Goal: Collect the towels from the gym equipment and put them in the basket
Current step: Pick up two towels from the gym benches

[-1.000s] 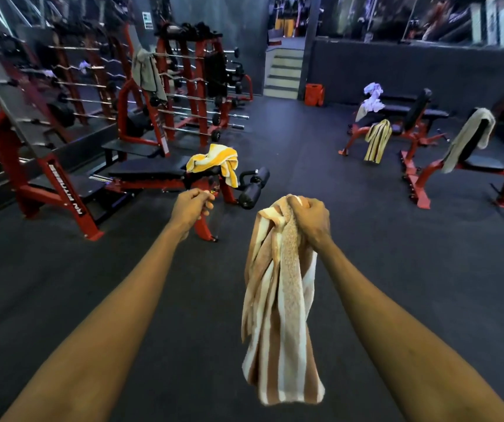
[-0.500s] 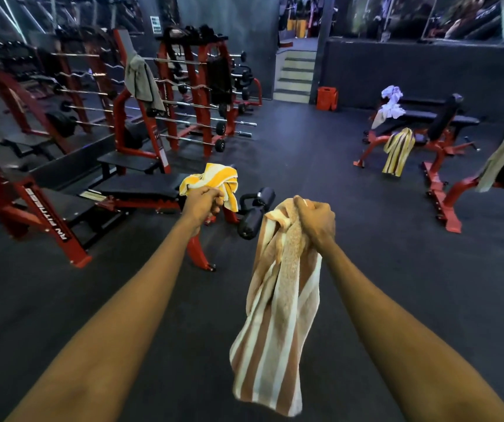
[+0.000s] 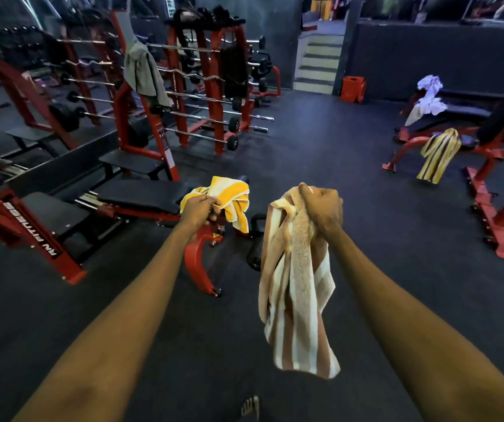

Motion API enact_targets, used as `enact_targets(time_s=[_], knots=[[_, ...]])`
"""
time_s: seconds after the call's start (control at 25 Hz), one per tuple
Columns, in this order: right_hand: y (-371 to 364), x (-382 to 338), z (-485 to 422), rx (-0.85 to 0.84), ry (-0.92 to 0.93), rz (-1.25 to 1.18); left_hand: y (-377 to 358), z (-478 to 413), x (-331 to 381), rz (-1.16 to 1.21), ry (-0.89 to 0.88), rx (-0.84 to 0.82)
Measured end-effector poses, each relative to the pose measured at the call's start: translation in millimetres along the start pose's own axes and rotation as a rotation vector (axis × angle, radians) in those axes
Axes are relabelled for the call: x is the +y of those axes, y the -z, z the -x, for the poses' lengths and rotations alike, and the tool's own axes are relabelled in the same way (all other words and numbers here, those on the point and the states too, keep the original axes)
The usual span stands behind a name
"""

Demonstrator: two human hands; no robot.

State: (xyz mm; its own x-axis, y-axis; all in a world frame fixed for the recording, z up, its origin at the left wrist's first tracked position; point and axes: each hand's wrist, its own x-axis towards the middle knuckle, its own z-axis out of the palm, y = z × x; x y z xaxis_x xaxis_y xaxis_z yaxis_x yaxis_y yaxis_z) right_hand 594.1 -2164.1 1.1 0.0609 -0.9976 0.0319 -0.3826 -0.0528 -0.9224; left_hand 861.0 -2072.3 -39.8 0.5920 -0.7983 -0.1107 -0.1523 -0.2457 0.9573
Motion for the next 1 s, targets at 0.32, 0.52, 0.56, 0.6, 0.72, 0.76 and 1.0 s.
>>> enact_targets(time_s=[0.32, 0.52, 0.56, 0.6, 0.72, 0.76, 1.0], knots=[[-74, -11, -159, 0.065, -0.071, 0.001, -19, -188, -8, -0.041, 0.113, 0.007], [-119, -2, -256, 0.055, -0.127, -0.008, -40, -282, -29, -0.097, 0.177, -0.015], [-133, 1, -276, 0.039, -0.132, -0.013, -44, -302, -36, -0.108, 0.192, -0.010], [-145, 2, -295, 0.019, -0.139, -0.007, -48, -321, -44, -0.112, 0.209, 0.000], [-181, 11, -345, -0.020, -0.168, 0.027, -54, -378, -60, -0.162, 0.214, 0.034], [-191, 15, -356, -0.037, -0.178, 0.033, -56, -393, -67, -0.180, 0.209, 0.050], [-278, 41, -428, -0.059, -0.262, 0.087, -71, -498, -116, -0.368, 0.263, 0.090]])
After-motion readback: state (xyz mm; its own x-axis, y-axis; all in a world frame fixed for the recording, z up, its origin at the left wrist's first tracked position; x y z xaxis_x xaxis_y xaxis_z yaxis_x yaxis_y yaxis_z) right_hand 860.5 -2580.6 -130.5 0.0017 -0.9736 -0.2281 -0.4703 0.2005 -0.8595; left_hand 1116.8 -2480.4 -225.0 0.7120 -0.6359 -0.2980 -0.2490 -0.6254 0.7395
